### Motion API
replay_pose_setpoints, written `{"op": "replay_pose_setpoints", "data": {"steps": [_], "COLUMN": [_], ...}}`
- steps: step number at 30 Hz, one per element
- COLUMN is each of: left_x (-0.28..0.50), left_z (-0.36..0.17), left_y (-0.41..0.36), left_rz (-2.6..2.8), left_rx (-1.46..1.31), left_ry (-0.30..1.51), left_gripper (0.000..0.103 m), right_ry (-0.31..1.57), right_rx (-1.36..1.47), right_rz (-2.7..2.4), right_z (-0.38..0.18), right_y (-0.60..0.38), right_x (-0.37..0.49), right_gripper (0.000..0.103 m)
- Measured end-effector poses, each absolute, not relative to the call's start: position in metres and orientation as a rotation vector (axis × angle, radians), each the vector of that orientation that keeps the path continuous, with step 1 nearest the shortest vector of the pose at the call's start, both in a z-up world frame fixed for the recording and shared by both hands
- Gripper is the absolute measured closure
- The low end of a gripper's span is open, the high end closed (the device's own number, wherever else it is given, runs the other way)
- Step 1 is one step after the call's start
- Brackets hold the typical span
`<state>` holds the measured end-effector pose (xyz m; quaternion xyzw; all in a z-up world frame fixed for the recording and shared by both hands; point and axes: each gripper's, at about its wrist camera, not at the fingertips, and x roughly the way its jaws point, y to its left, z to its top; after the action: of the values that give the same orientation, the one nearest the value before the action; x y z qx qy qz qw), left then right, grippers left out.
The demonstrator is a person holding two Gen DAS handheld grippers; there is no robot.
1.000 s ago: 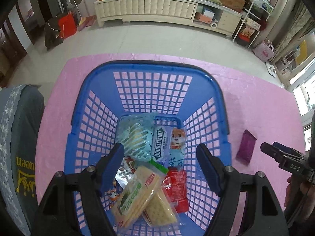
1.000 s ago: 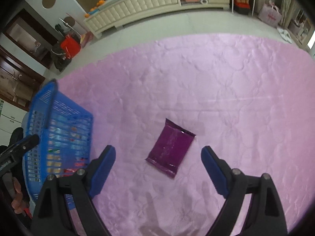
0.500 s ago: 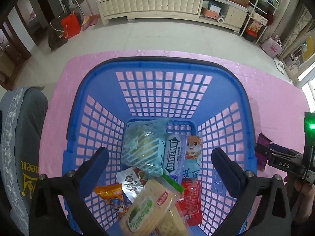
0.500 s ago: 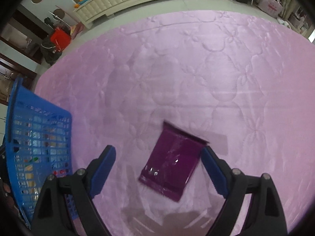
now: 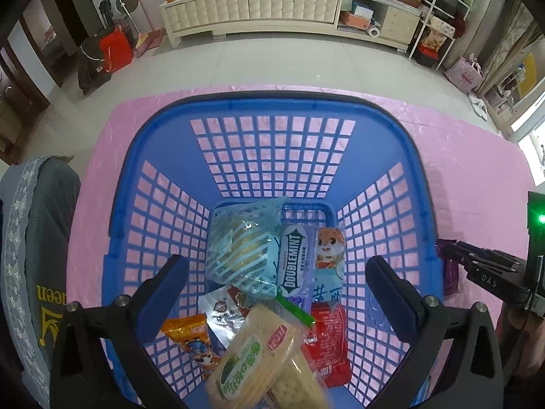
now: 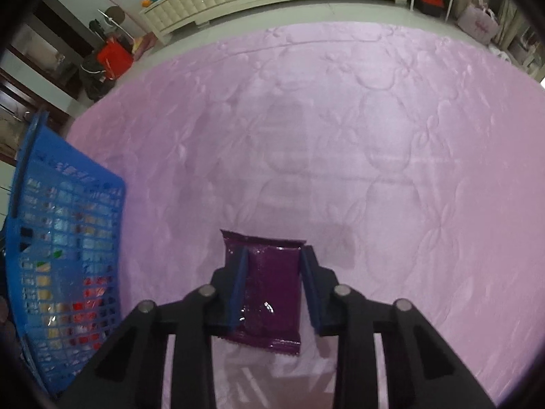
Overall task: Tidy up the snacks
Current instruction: 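Grasp the purple snack pack with the right tool, then carry the purple pack over the blue basket with the right tool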
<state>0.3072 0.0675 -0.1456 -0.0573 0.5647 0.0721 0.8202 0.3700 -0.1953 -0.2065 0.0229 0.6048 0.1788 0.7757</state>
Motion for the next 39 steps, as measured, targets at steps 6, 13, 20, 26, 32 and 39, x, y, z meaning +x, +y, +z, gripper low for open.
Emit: {"op": "replay_pose_setpoints", "data": {"steps": [6, 13, 20, 26, 32, 39], "left_x": [0.289, 0.264, 0.231, 0.217, 0.203, 0.199], "left_z": [-0.130, -0.102, -0.067, -0.053, -0.050, -0.060], "left_y": [0.062, 0.063, 0.078, 0.094, 0.119, 0.145], "left_rz": [0.133, 0.109, 0.129, 0.123, 0.138, 0.153], "left_rx": [-0.116, -0.121, -0.127, -0.147, -0.170, -0.188], "left_ry": [1.179, 1.121, 1.016, 0.981, 0.953, 0.961], "left_gripper": [0.000, 0.000, 0.000, 0.000, 0.000, 0.000], "right_ry": [1.272, 1.198, 1.106, 1.040, 1.018, 1.024], "right_rx": [0.041, 0.067, 0.043, -0.001, -0.064, -0.133], "right_rz": [0.406, 0.445, 0.511, 0.570, 0.633, 0.646], "right_z": [-0.184, -0.129, -0.071, -0.037, -0.029, -0.043], "right_y": [-0.203, -0.211, -0.182, -0.138, -0.088, -0.043], "right_x": [0.345, 0.323, 0.308, 0.296, 0.292, 0.295], "right_gripper": [0.068, 0.068, 0.068, 0.068, 0.067, 0.067]}}
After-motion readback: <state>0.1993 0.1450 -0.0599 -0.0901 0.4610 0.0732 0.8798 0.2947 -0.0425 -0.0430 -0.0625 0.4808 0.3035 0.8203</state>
